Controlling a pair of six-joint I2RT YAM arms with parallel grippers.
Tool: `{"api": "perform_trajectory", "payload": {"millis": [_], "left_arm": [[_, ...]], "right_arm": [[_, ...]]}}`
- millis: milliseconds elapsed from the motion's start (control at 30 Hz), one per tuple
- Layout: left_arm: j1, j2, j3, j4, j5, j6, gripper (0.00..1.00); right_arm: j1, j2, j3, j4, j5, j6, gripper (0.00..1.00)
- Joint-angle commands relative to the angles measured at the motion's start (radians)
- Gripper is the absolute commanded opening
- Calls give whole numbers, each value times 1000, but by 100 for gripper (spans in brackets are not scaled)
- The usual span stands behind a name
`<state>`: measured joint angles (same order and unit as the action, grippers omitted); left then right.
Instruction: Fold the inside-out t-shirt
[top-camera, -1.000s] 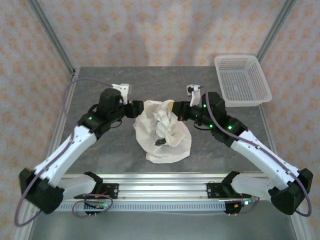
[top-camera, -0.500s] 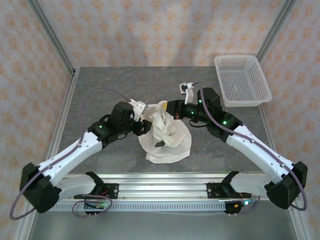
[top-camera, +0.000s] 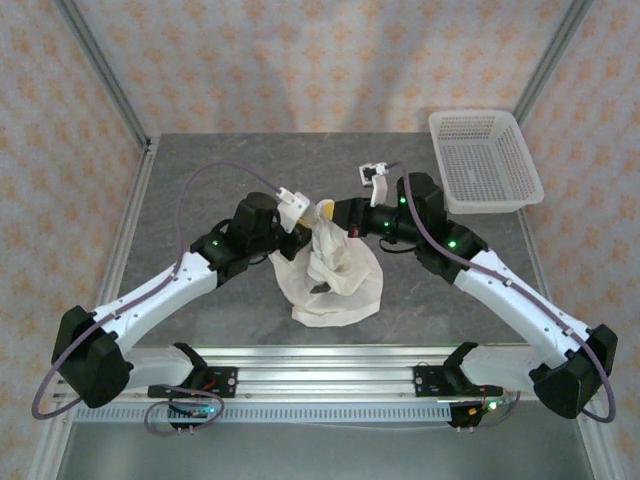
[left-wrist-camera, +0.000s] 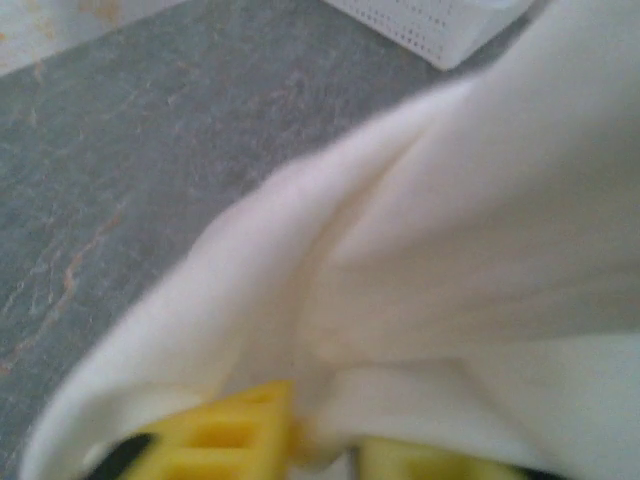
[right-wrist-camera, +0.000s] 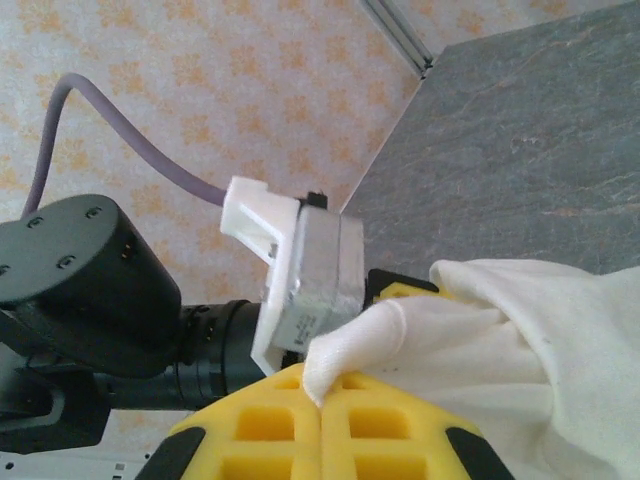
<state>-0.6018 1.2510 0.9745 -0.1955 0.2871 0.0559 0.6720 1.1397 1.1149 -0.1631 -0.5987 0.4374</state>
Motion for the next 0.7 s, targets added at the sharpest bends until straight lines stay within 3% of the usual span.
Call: {"api": "perform_trajectory", "payload": {"millis": [0, 133, 300, 433, 533, 633, 667], "left_arm": [[23, -22, 39, 4, -7, -82, 0], [89, -136, 4, 40, 34, -208, 0], [109, -136, 37, -96, 4, -188, 0], [117, -73, 41, -74, 154, -195, 6], [117, -75, 40, 8, 218, -239, 0], [117, -124, 45, 62, 229, -256, 0], [117, -143, 52, 70, 234, -259, 0]], "right_arm": [[-37, -91, -51, 37, 54, -5, 0], [-125, -207, -225, 18, 122, -23, 0], [-133, -318, -388, 82, 95, -32, 0], [-134, -340, -404, 81, 99, -30, 0], [-134, -332, -395, 11, 199, -51, 0], [-134, -306, -427, -74, 376, -70, 0], [-133, -291, -444, -92, 416, -73, 5]]}}
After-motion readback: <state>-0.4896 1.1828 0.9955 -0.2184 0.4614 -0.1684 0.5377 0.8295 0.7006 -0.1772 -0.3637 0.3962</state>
